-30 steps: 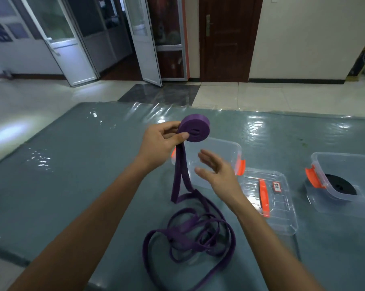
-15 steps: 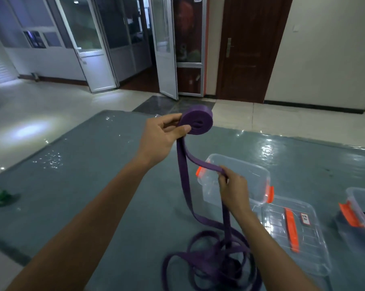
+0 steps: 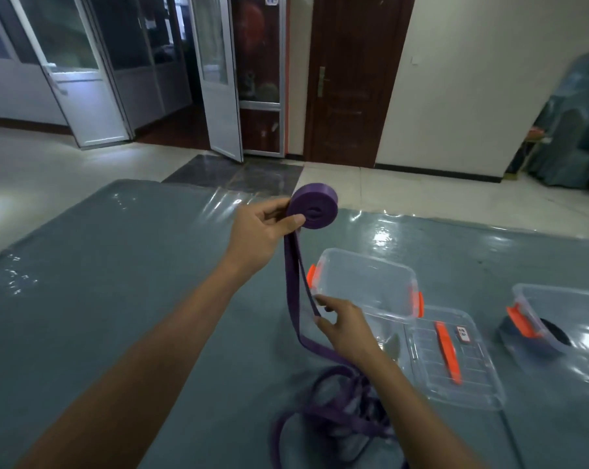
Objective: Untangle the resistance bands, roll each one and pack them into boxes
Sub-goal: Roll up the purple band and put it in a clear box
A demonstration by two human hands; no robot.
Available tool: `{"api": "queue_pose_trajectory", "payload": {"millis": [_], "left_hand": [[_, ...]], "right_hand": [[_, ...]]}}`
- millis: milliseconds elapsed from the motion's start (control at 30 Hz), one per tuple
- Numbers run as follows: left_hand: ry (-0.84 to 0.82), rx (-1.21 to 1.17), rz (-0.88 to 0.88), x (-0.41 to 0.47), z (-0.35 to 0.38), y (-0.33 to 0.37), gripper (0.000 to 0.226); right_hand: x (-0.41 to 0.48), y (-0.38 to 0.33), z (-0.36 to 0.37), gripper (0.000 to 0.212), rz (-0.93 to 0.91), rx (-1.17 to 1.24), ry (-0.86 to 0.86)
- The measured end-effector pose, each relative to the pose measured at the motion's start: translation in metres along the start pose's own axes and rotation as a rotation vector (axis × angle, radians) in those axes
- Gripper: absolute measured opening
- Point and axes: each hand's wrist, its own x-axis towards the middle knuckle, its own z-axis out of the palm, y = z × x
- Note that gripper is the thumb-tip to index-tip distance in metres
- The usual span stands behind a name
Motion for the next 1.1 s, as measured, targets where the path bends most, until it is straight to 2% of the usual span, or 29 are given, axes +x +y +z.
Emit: {"api": "queue_pose_trajectory", "payload": {"millis": [100,200,333,467,600,733,900,1000,1100], "left_hand": [[-0.118,0.059,-0.016,-0.005,-0.012,-0.011,0.033],[-0.205,0.143,-0.042,-0.013,-0.024,-0.027,0.033],[-0.344,0.377,-0.068,-0.026,-0.039,-0.056,0.025],[-0.542,0.581,-0.017,-0.042,-0.046,-0.075,0.019],[-0.626,0.627,0.042,-0.056,-0.053,-0.084,0.024],[-0.498,0.499,-0.008,-0.064,-0.065,-0.091,0.021],[-0.224,0.030,-0.201,-0.082,-0.072,-0.095,0.030],[-0.184,-0.086,-0.235,-0.093,-0.076,-0.099,0.034],[-0.150,-0.100,-0.266,-0.097,-0.084,-0.100,0.032]], "right_hand": [[-0.007,-0.017,-0.005,0.044,0.051,0.072,0.041],[-0.012,-0.033,-0.016,0.042,0.032,0.210,0.204],[-0.021,-0.058,-0.024,0.047,-0.014,0.302,0.313],[-0.024,-0.076,-0.015,0.048,-0.026,0.116,0.172],[-0.023,-0.087,-0.003,0.033,-0.051,-0.053,0.040],[-0.021,-0.092,0.004,0.028,-0.009,0.110,0.059],[-0.024,-0.098,0.010,0.033,0.079,0.573,0.084],[-0.026,-0.100,0.017,0.035,0.155,0.789,0.042],[-0.027,-0.101,0.028,0.035,0.195,0.876,-0.001]]}}
